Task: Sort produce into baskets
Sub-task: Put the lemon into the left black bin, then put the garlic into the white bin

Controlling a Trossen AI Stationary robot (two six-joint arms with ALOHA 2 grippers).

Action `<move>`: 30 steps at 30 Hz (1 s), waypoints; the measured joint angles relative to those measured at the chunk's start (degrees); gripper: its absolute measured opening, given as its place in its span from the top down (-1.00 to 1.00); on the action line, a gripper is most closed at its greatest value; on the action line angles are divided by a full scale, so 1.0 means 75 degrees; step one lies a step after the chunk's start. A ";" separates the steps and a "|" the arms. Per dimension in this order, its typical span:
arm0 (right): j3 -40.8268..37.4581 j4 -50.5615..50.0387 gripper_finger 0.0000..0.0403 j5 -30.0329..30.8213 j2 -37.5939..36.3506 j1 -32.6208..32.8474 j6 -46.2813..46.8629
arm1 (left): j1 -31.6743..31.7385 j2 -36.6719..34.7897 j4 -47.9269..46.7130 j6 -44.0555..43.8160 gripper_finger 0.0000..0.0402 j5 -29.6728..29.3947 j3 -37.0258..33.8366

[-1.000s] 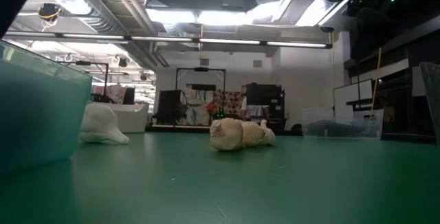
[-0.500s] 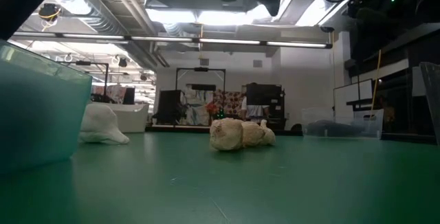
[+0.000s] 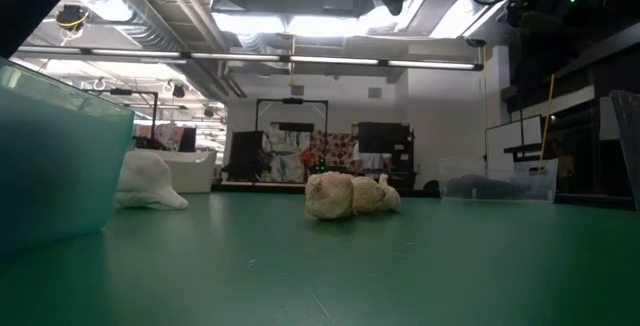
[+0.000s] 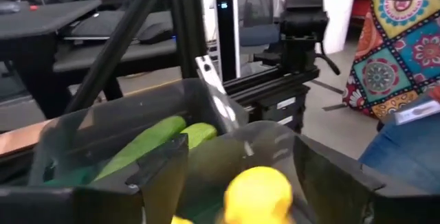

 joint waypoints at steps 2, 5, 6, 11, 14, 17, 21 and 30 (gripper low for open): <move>0.0000 0.0000 -0.40 0.0000 0.0000 0.0000 0.0000 | 0.0037 0.0000 -0.0025 -0.0027 -0.34 0.0000 0.0000; 0.0000 -0.0008 -0.40 0.0000 0.0000 0.0000 0.0000 | 0.0083 -0.0012 -0.0056 -0.0116 -0.41 -0.0072 0.0000; 0.0000 -0.0033 -0.40 0.0000 0.0000 0.0000 -0.0003 | 0.0080 -0.0067 -0.0157 -0.0229 -0.42 -0.0182 0.0000; 0.0000 -0.0258 -0.40 0.0000 0.0000 0.0000 -0.0038 | 0.0049 -0.1045 -0.1508 0.0183 -0.40 -0.1508 -0.0006; 0.0000 -0.0352 -0.40 0.0000 0.0000 0.0000 -0.0055 | -0.0002 -0.2022 -0.2887 0.0793 -0.37 -0.2845 0.0009; 0.0000 -0.0344 -0.40 0.0000 -0.0003 0.0000 -0.0070 | -0.0022 -0.2969 -0.4990 0.1264 -0.35 -0.3248 0.0015; 0.0000 -0.0335 -0.40 0.0000 -0.0003 0.0003 -0.0087 | 0.0023 -0.4190 -0.7973 0.0817 -0.36 -0.3272 0.0006; 0.0000 -0.0272 -0.40 0.0012 -0.0003 0.0000 -0.0259 | -0.0002 -0.6855 -1.1090 -0.2052 -0.32 -0.4625 -0.2559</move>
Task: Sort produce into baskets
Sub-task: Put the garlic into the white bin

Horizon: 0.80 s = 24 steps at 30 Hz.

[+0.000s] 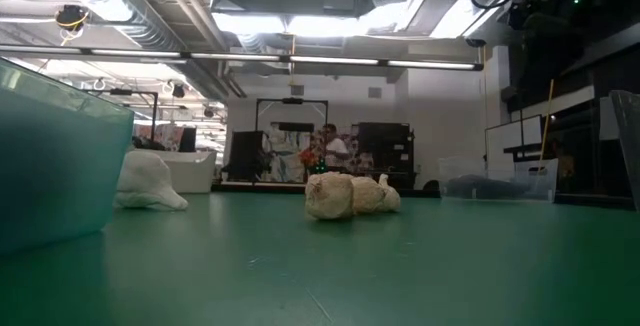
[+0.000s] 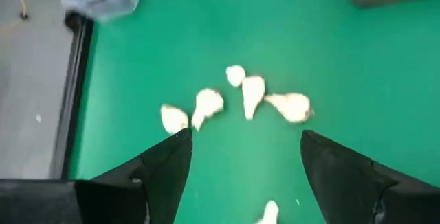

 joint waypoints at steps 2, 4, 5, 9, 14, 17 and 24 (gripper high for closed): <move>0.0000 0.0001 -0.40 0.0000 0.0000 0.0001 -0.0004 | -0.0090 -0.0812 0.0594 -0.0535 -0.33 -0.0036 -0.1273; 0.0000 0.0001 -0.40 0.0003 0.0000 0.0003 -0.0006 | -0.0213 -0.1465 0.1157 -0.1124 -0.32 -0.0041 -0.2582; 0.0000 -0.0001 -0.40 0.0003 0.0000 0.0001 -0.0010 | -0.0271 -0.1744 0.1437 -0.1356 -0.32 -0.0034 -0.3216; 0.0000 0.0006 -0.40 0.0010 0.0000 0.0003 -0.0026 | -0.0438 -0.2706 0.3223 -0.1899 -0.33 -0.0127 -0.5302; 0.0000 0.0010 -0.40 0.0015 0.0000 0.0003 -0.0020 | -0.0434 -0.2855 0.5326 -0.1997 -0.33 -0.0302 -0.7222; -0.0003 0.0013 -0.40 0.0017 0.0000 0.0001 -0.0015 | -0.0429 -0.2770 0.6671 -0.2051 -0.33 -0.0491 -0.8110; -0.0003 0.0130 -0.40 0.0020 0.0000 0.0000 -0.0003 | -0.0429 -0.2716 0.8341 -0.2559 -0.33 -0.0596 -0.9582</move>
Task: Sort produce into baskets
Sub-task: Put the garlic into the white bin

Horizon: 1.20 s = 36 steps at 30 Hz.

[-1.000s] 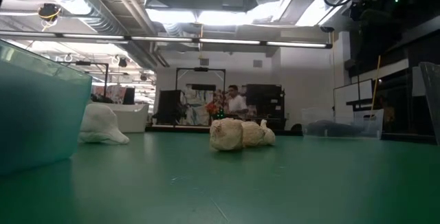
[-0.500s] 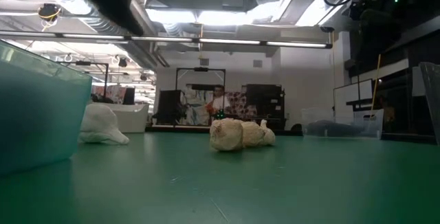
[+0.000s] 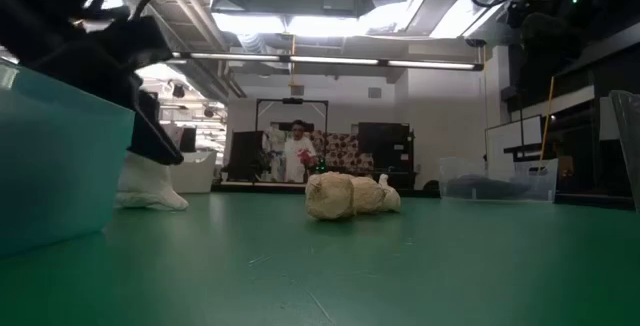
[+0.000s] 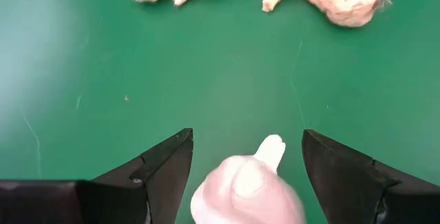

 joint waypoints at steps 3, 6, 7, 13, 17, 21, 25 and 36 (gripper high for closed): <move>0.0000 0.0101 -0.40 0.0000 0.0000 0.0000 0.0000 | -0.0020 -0.0006 0.0408 -0.0260 -0.33 -0.0011 -0.0328; 0.0000 0.0222 -0.40 0.0000 0.0000 0.0001 0.0000 | -0.0074 0.0056 0.0322 -0.0485 -0.33 -0.0006 -0.0527; 0.0000 0.0254 -0.40 0.0000 0.0000 0.0002 0.0000 | -0.0076 0.0082 0.0328 -0.0567 -0.33 0.0004 -0.0561; 0.0000 0.0439 -0.40 0.0000 0.0003 0.0003 -0.0003 | -0.0097 0.0447 0.0611 -0.0678 -0.33 0.0018 -0.0734; 0.0000 0.0451 -0.40 0.0000 0.0003 0.0000 -0.0020 | -0.0093 0.0676 0.0709 -0.0919 -0.33 0.0022 -0.0772; 0.0000 0.0451 -0.40 0.0000 0.0003 0.0001 -0.0023 | -0.0093 0.0702 0.0728 -0.1075 -0.32 0.0021 -0.0769; 0.0000 0.0448 -0.40 0.0000 0.0003 0.0002 -0.0023 | -0.0093 0.0699 0.0850 -0.1083 -0.22 0.0016 -0.0769; 0.0000 0.0448 -0.40 0.0000 0.0003 0.0000 -0.0026 | -0.0066 0.0542 0.1519 -0.1302 -0.05 -0.0803 -0.0598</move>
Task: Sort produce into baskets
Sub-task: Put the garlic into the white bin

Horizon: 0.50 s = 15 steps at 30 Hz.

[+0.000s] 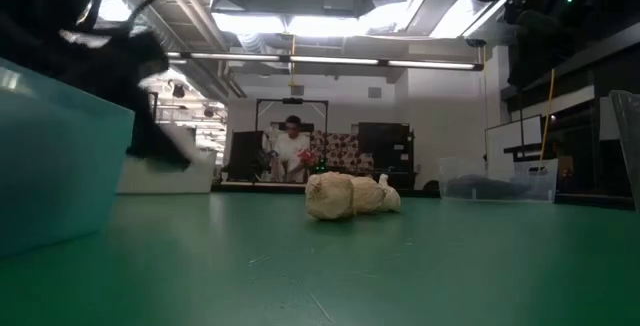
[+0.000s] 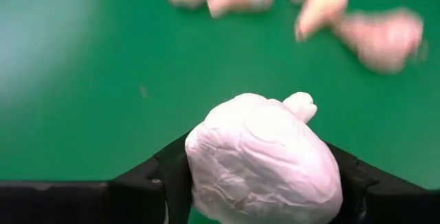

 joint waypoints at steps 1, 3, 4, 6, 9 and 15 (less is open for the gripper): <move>-0.0003 -0.0002 -0.40 0.0000 0.0000 0.0000 0.0000 | 0.0035 -0.0089 0.0013 0.0004 -0.07 -0.0204 0.0077; -0.0002 -0.0002 -0.40 0.0000 0.0000 0.0000 0.0000 | 0.0167 -0.0292 0.0005 0.0180 -0.09 -0.0538 0.0241; -0.0003 -0.0005 -0.40 0.0000 0.0000 0.0003 0.0000 | 0.0266 -0.0411 0.0005 0.0352 -0.09 -0.0655 0.0334; -0.0003 -0.0007 -0.40 0.0000 0.0000 0.0000 0.0000 | 0.0488 -0.0695 0.0005 0.0711 -0.10 -0.0897 0.0529; -0.0003 -0.0007 -0.40 0.0000 0.0000 0.0003 0.0000 | 0.0895 -0.1140 -0.0017 0.1221 -0.10 -0.1459 0.0790; -0.0003 -0.0022 -0.40 0.0000 0.0000 0.0000 0.0000 | 0.1881 -0.2034 -0.0467 0.2269 -0.11 -0.2914 0.1129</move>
